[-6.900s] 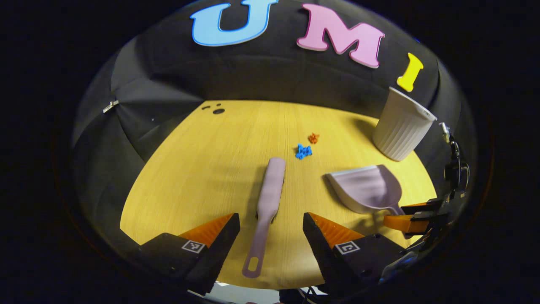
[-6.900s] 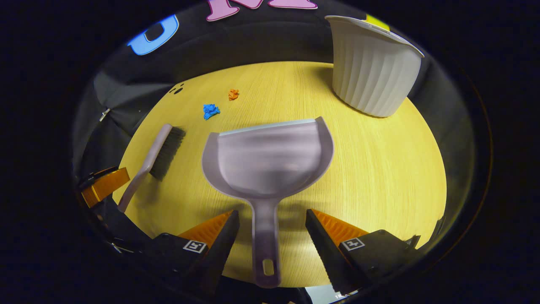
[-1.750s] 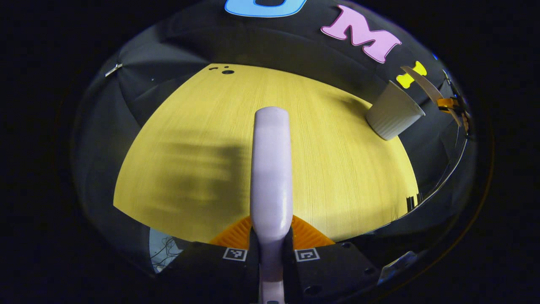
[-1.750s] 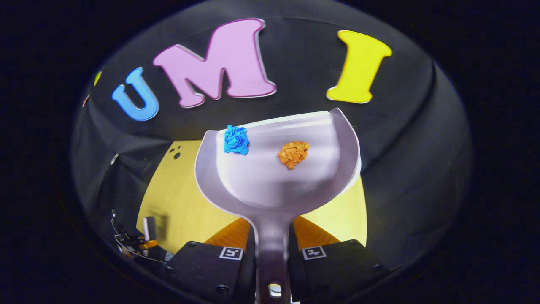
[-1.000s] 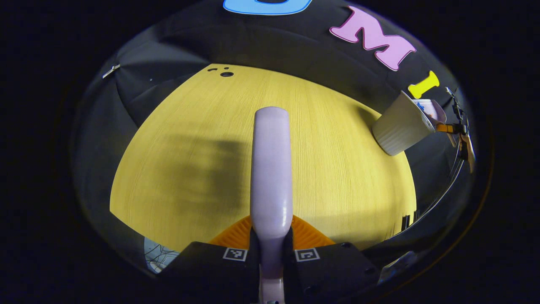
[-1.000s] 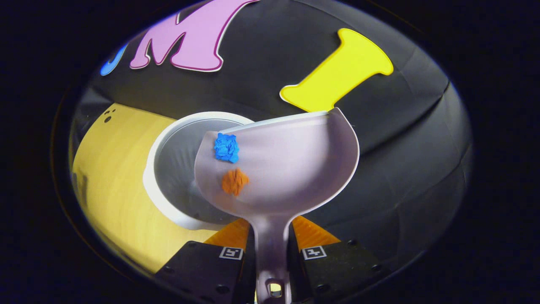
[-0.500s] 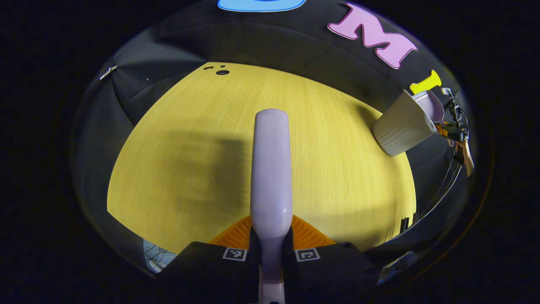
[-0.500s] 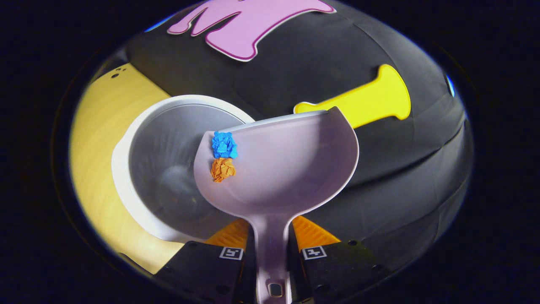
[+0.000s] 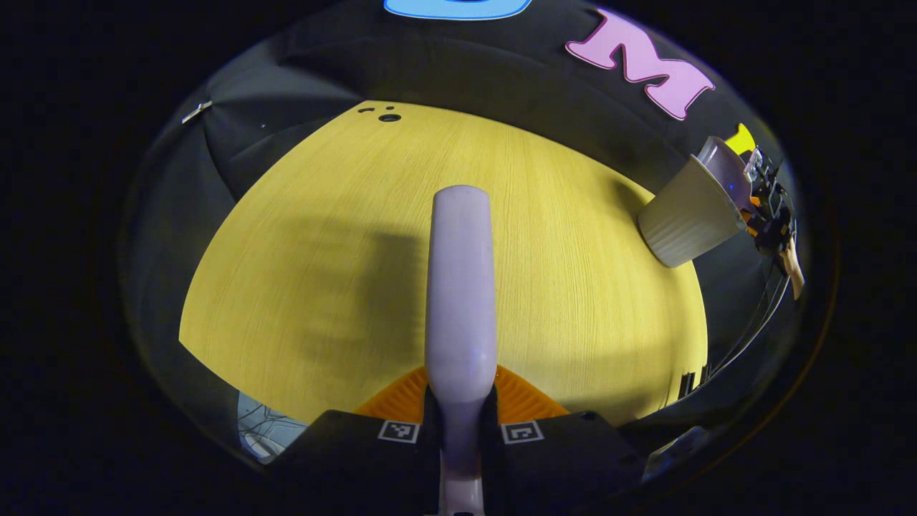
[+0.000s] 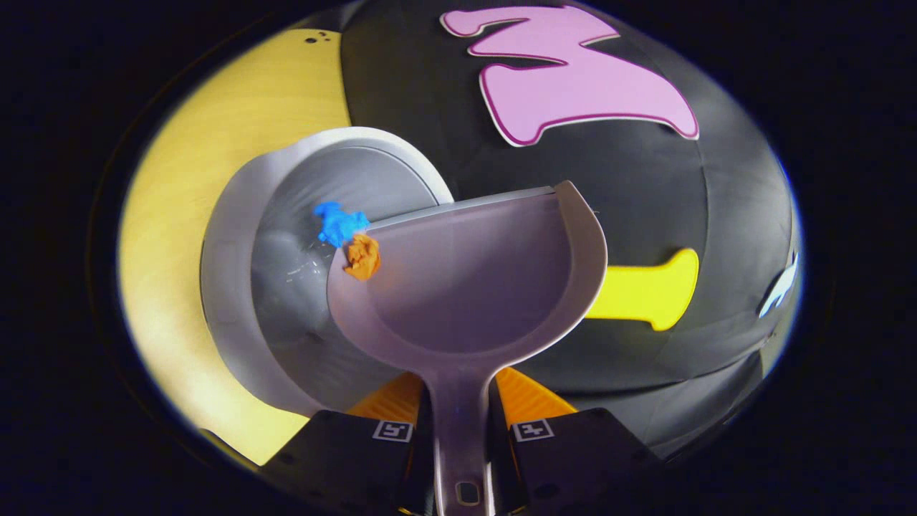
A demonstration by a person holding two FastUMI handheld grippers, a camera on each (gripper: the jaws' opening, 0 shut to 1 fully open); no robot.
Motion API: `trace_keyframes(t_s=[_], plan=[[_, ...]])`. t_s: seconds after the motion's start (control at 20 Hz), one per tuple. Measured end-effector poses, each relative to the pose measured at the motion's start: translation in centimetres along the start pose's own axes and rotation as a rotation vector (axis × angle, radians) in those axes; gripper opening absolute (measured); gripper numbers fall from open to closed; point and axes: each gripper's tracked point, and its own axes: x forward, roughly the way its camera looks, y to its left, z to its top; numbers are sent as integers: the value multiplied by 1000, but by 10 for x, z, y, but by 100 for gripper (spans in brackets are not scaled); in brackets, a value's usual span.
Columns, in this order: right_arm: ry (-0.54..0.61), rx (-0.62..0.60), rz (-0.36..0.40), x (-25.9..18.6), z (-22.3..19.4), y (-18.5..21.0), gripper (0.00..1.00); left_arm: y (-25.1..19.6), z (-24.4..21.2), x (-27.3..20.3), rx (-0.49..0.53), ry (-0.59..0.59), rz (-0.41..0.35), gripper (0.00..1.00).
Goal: Pick up the small broom and dustpan from the desktop, sweep the trash into the dustpan with the broom, and then empty the trash into the garbage bin.
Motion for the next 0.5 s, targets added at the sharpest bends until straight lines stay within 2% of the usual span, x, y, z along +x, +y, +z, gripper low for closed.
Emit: trace_keyframes(t_s=[0.25, 0.45, 0.5], plan=[[-5, -48, 8, -2, 2, 1, 35, -2, -9, 1, -8, -2, 0, 27], [25, 20, 25, -4, -3, 2, 35, -2, -21, -6, -10, 7, 11, 27], [39, 47, 29, -6, -4, 3, 39, -1, -22, -8, -9, 3, 18, 27]])
